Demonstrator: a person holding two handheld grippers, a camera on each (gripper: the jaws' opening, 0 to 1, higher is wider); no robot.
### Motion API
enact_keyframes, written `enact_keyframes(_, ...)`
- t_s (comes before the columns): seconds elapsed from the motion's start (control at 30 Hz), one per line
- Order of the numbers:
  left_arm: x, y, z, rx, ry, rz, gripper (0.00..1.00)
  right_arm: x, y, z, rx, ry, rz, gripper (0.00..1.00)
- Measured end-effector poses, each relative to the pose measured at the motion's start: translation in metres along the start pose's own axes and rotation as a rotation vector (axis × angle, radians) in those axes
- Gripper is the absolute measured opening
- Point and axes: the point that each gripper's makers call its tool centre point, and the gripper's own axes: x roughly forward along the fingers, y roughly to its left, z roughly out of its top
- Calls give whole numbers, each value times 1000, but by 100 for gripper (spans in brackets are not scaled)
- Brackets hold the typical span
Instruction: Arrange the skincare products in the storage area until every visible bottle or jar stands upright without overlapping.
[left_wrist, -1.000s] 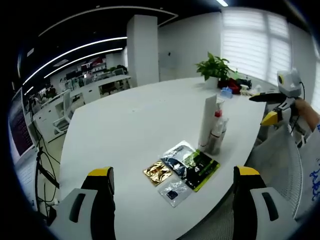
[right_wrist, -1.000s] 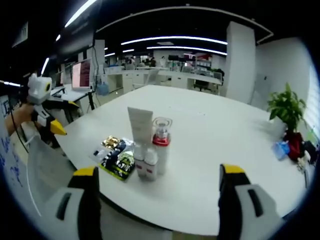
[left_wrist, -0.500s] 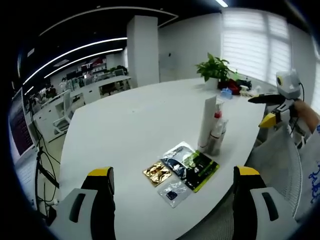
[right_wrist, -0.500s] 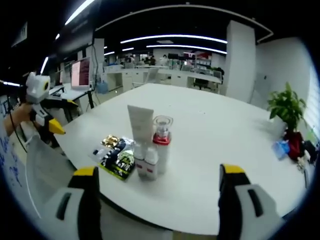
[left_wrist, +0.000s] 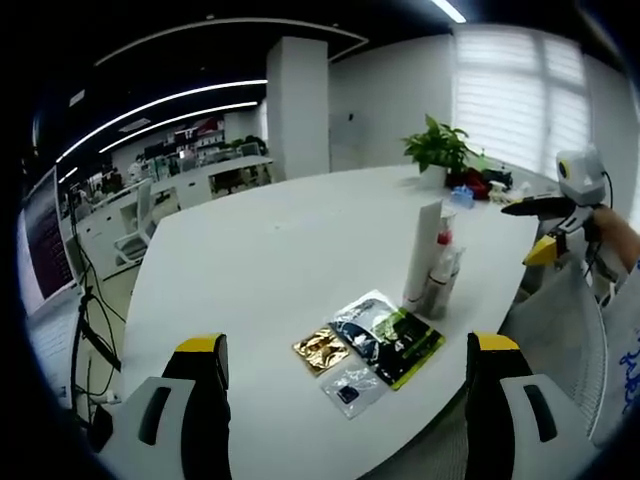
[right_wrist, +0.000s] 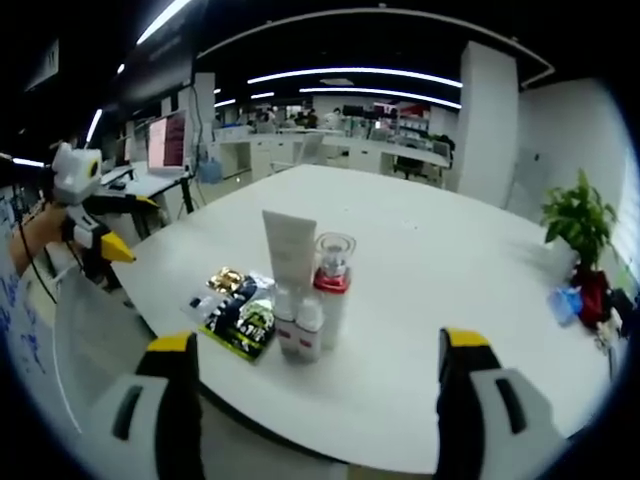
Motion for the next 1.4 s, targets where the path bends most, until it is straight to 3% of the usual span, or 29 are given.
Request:
enact_keyframes(0.5,-14,18,0,-20,-14,91,97,6,9,-2,-6,2,36,100)
enact_keyframes(0.93,-16,22,-7,-32,-20,119,97,10,16,2,-28,12,78,100)
enact_keyframes(1.4,-15,20,-9,-33,-9,105,97,15,21,-1,-36,39,91,100)
